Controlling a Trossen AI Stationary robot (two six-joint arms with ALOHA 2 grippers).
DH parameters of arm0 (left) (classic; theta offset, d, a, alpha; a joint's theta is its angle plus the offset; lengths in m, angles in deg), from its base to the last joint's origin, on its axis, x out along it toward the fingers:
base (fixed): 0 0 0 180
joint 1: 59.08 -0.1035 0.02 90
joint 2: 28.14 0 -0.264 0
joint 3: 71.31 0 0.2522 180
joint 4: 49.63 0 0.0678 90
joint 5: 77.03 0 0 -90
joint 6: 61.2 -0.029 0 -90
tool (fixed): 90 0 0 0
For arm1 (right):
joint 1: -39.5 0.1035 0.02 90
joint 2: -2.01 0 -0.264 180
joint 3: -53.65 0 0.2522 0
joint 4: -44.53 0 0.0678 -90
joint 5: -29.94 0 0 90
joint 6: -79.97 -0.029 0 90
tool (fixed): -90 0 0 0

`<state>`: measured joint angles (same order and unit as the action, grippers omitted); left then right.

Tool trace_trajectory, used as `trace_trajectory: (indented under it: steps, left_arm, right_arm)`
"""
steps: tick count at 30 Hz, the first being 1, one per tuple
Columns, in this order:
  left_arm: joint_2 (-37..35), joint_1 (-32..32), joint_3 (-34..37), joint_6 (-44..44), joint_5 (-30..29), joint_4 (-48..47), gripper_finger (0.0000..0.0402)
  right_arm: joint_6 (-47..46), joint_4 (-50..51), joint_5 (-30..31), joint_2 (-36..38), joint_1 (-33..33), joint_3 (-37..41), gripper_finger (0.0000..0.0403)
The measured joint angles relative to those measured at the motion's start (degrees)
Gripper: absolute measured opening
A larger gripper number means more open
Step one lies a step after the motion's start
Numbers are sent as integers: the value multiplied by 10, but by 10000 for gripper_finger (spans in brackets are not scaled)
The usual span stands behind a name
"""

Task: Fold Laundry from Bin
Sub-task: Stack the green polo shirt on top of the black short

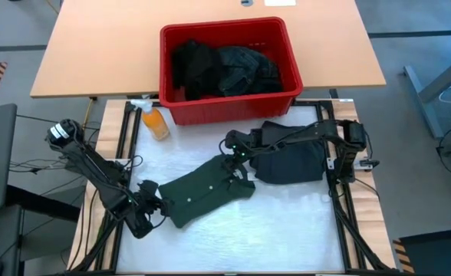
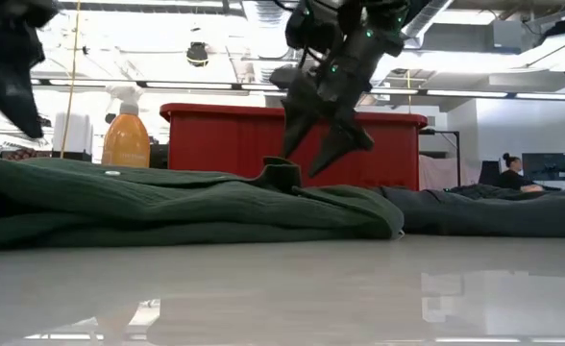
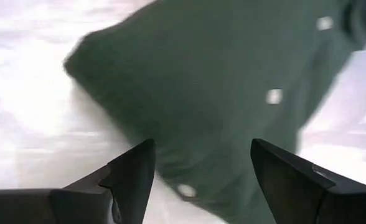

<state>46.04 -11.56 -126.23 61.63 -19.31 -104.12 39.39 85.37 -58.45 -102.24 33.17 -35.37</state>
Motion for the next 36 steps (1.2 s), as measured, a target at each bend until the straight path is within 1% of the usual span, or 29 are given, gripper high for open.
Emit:
trace_trajectory:
  steps: [3, 8, 11, 16, 19, 25, 27, 29, 30, 32, 34, 36]
  left_arm:
    - [0, -6, 13, 4, 18, 2, 270]
    - [0, -14, 33, 5, 20, 15, 289]
    - [0, -24, 52, 5, 17, 36, 292]
    - [0, -42, 118, 4, 3, 151, 293]
    - [-2, -53, 152, -5, -4, 210, 293]
    - [-2, -75, 164, -21, -2, 213, 293]
    - [-2, -83, 164, -32, 5, 212, 289]
    - [-1, -92, 164, -42, 15, 209, 275]
    - [-1, -95, 164, -47, 19, 207, 264]
    - [-1, -100, 165, -56, 25, 208, 232]
    - [0, -101, 165, -64, 27, 210, 190]
    - [0, -101, 166, -72, 27, 212, 140]
  right_arm:
    - [-20, -19, 0, -1, -4, 29, 304]
    - [-47, -48, 0, -1, -3, 72, 304]
    - [-71, -90, 0, -1, 6, 101, 304]
    - [-122, -146, 3, -1, 33, 136, 304]
    - [-156, -171, 28, -1, 48, 154, 304]
    - [-178, -240, 60, -1, 61, 179, 301]
    - [-189, -268, 62, -20, 60, 182, 297]
    - [-194, -287, 59, -41, 58, 177, 287]
    - [-194, -300, 51, -62, 59, 173, 280]
    - [-198, -330, 25, -90, 63, 161, 257]
    - [-199, -357, 9, -120, 72, 143, 217]
    - [-203, -353, 0, -134, 83, 125, 159]
